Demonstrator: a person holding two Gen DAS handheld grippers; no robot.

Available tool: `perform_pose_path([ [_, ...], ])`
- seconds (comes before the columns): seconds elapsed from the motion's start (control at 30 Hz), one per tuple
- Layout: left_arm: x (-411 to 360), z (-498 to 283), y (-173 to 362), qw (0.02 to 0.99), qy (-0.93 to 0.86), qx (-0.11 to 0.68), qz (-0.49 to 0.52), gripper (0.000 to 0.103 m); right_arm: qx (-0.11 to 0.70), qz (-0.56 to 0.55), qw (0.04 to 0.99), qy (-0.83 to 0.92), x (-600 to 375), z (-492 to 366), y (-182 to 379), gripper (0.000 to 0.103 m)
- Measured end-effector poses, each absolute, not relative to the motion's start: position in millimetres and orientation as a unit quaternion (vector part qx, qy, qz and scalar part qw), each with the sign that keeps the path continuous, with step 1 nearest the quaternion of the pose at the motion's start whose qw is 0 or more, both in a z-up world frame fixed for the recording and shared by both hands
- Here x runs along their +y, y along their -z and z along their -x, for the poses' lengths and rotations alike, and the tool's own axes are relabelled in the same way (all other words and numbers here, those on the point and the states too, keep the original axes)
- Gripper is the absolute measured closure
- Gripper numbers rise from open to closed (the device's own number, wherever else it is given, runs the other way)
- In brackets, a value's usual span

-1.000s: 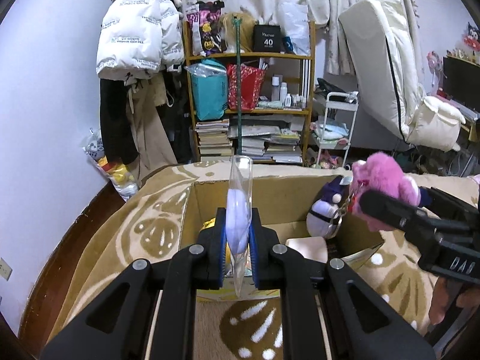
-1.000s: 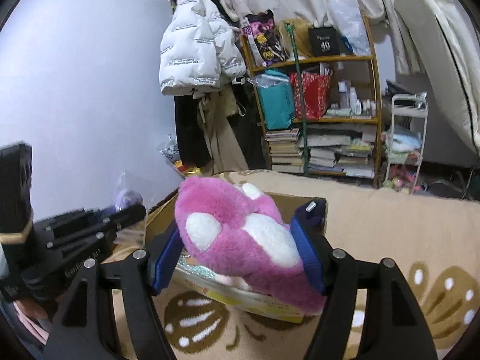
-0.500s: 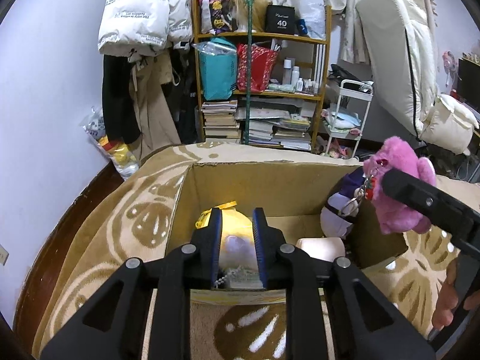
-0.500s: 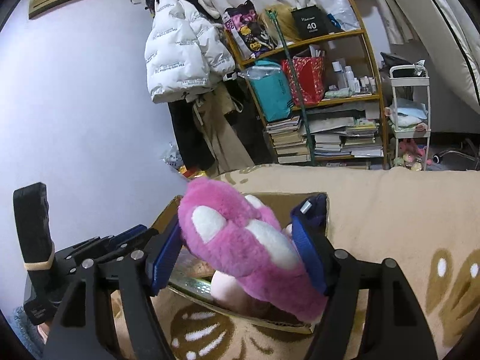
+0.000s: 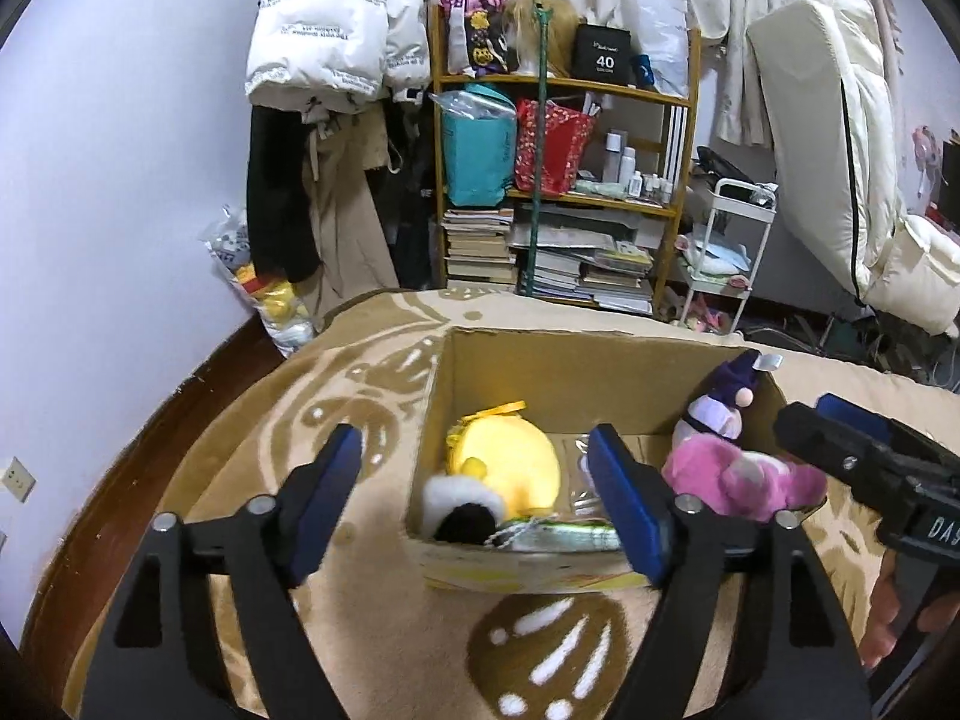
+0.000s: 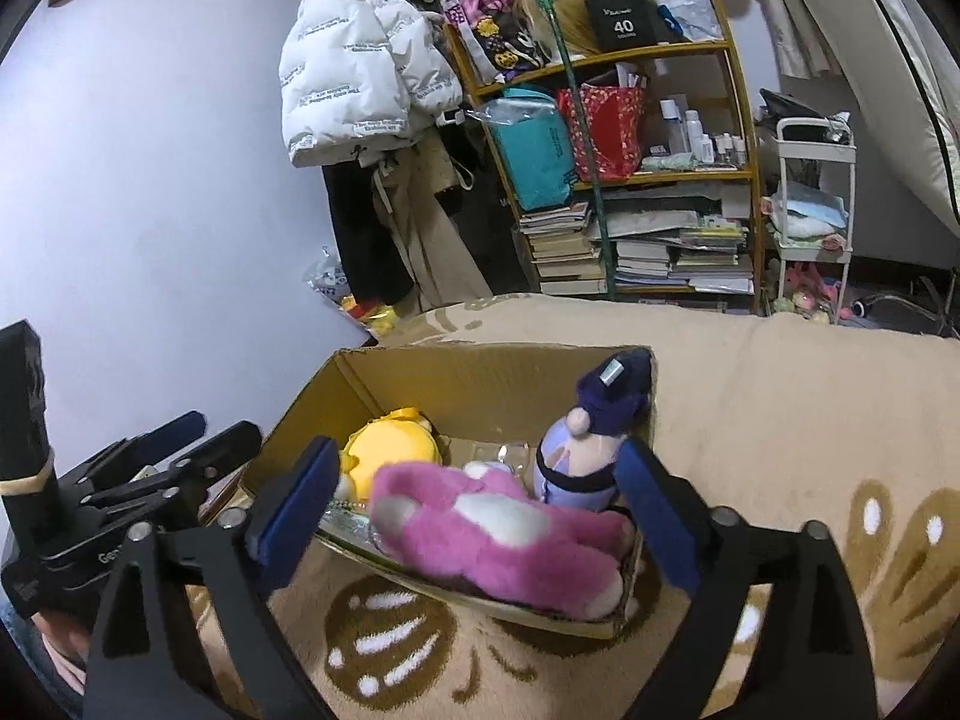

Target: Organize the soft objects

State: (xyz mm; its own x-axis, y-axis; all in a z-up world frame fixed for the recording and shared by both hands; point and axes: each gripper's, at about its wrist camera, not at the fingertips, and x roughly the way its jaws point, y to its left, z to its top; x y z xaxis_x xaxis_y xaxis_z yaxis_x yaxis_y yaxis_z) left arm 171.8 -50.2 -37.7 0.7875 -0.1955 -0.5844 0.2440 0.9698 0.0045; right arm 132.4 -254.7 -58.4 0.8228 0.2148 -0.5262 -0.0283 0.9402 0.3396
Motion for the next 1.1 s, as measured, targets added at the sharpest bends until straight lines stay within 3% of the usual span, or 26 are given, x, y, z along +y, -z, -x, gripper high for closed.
perform_pose_path([
  [0.1,-45.0,-163.4,30.4,0.949,0.109,0.291,-0.057,0.01,0.289,-0.167,0.941,-0.058,-257.6,-124.7,53.5,0.0],
  [0.47,-30.3,-121.2,11.8,0.957,0.093,0.267,-0.059,0.002,0.262,-0.137,0.955,-0.028,-250.3,-81.3,28.3,0.0],
  [1.1,-14.4,-52.6,0.2,0.959,0.099,0.261,-0.056,0.001,0.213,-0.078,0.974,-0.008,-226.7,-5.5,-8.0,0.0],
])
